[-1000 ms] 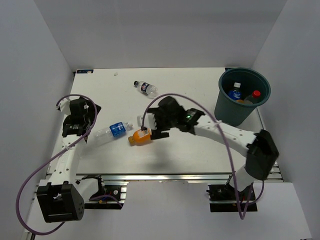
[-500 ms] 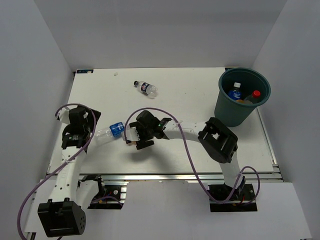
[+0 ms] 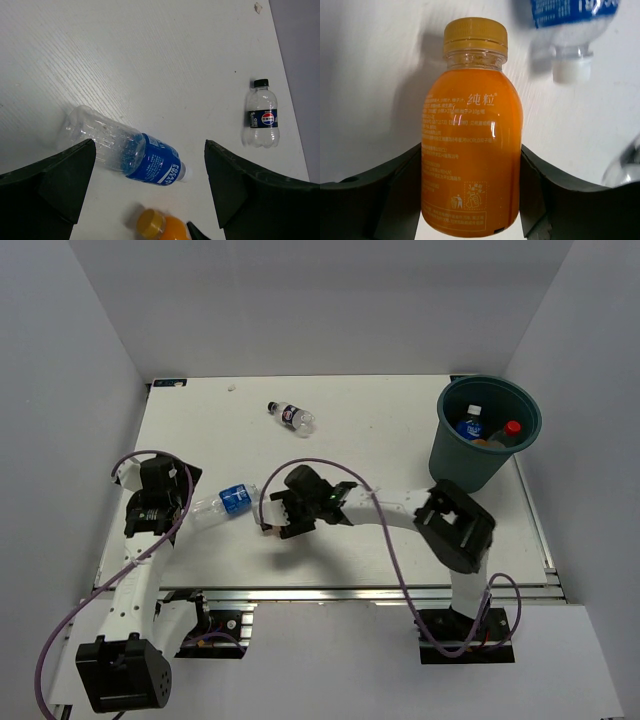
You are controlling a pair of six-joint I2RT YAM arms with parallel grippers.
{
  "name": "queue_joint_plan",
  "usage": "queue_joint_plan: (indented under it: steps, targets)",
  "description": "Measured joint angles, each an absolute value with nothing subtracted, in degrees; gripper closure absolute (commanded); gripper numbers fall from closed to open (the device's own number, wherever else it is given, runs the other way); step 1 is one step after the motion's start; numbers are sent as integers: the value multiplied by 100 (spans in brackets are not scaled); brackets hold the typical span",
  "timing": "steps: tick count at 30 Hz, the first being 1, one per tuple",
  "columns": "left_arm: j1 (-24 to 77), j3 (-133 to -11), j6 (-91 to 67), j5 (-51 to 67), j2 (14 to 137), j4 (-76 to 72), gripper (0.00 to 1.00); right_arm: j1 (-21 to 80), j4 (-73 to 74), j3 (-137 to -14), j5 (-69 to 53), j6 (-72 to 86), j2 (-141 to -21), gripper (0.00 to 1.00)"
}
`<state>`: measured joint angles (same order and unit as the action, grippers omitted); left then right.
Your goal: Put the plastic bottles in the bin
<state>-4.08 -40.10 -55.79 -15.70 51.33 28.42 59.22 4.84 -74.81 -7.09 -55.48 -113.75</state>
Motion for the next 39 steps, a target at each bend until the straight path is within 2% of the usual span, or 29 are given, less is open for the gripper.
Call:
queue_joint_plan:
  steps: [3,7,10,12,14,16,18,21,22,24,29,39]
  targets:
    - [-408,-4010,-5599,-1564,5133,2836,2,5870,578,-6753,-683,-5472,-10401,61]
    - [-408,-4010,-5645,-1531,5135,2816,2,5472,534,-6377,-635,-5074,-8897,67]
    - [-408,-4010,-5688,-1522,5181,2808,2,4600,217,-6396,-443,-4397,-7948,66]
    - [-408,-4010,-5719,-1527,5247,2842,2,3804,-108,-6405,174,-3844,-7391,67]
    - [-408,-4010,-5776,-1542,5284,2895,2,3092,-392,-6407,976,-3264,-6989,62]
    - [-408,-4010,-5857,-1559,5286,2963,2,2434,-447,-6447,1575,-2672,-6735,62]
    - [-408,-4010,-5940,-1564,5288,3026,2,1774,-388,-6560,1966,-2112,-6667,62]
    - [-408,-4005,-6016,-1542,5286,3063,2,941,-123,-6726,2270,-1452,-6823,55]
    - [-408,-3986,-6036,-1514,5284,3055,2,727,30,-6796,2338,-1234,-6936,38]
    - [-408,-3929,-6058,-1435,5284,3046,2,451,307,-6934,2429,-897,-7212,11]
    - [-408,-3603,-6143,-1291,5299,3028,2,274,821,-7011,2427,-438,-7669,11]
    - [-408,-3079,-6396,-1109,5566,2895,2,274,858,-7085,1754,-276,-7424,11]
